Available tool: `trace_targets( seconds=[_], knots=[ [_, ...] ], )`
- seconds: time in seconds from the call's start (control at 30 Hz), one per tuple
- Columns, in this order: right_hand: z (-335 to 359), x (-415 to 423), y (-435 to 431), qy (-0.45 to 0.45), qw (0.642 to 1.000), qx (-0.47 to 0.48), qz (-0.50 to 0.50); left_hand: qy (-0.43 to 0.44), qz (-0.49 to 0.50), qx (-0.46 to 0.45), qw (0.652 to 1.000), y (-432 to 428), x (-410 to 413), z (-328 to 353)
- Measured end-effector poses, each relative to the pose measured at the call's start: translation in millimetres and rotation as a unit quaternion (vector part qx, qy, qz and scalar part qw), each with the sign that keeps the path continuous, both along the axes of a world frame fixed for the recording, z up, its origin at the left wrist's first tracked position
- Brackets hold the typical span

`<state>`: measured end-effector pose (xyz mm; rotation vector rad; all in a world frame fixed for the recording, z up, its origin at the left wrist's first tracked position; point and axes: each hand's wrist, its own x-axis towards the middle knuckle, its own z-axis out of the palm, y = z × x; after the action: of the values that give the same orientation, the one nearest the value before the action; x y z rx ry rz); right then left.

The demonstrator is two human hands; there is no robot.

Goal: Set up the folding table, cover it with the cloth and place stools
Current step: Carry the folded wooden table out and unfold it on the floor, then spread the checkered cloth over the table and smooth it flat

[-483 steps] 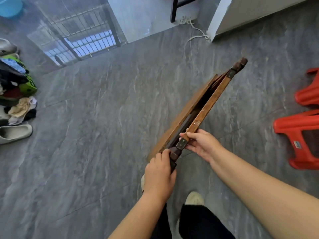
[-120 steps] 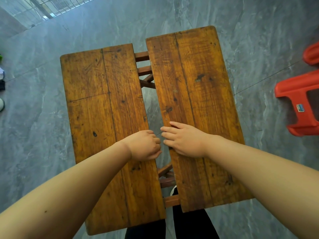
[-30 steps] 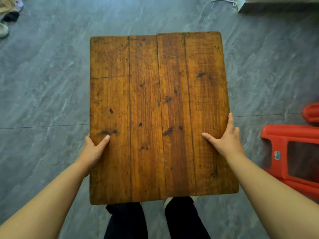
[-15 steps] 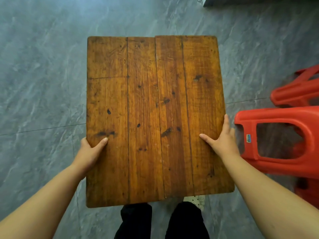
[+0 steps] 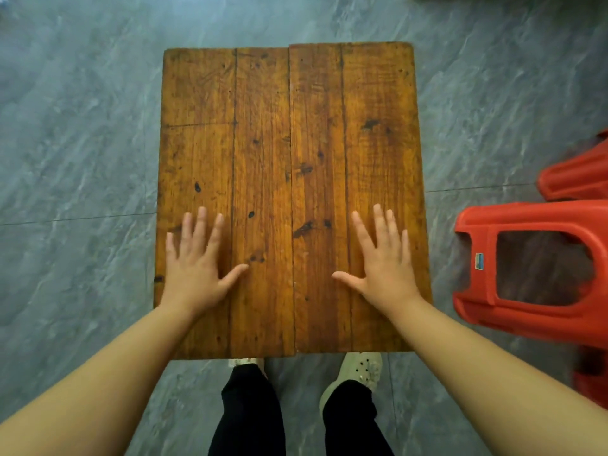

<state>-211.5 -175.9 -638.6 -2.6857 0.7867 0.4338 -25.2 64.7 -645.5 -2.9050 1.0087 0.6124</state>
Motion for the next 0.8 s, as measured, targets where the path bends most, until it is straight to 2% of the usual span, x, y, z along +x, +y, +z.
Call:
trace_targets(
  seconds=[0.03,0.1,0.3,0.43,0.5,0.6,0.8],
  knots=[
    [-2,1,10,0.035,0.998,0.023,0.056,0.016,-0.072,0.026,0.997,-3,-8,-6],
    [-7,2,23,0.104,0.989,0.033,0.101,0.044,-0.118,0.072,0.989,-9,-19,-13],
    [4,16,29,0.160,0.984,-0.002,0.082,0.073,-0.118,0.087,0.986,-15,-7,2],
    [37,40,45,0.201,0.979,0.002,0.045,0.120,-0.100,0.104,0.982,-19,3,45],
    [66,56,55,0.151,0.988,0.018,0.026,0.115,-0.074,0.074,0.988,-12,9,79],
    [127,81,75,0.030,0.999,0.036,0.017,0.103,-0.048,0.030,0.993,8,14,142],
    [277,109,125,-0.155,0.984,0.039,0.083,0.001,0.044,-0.139,0.989,73,-1,288]
  ],
)
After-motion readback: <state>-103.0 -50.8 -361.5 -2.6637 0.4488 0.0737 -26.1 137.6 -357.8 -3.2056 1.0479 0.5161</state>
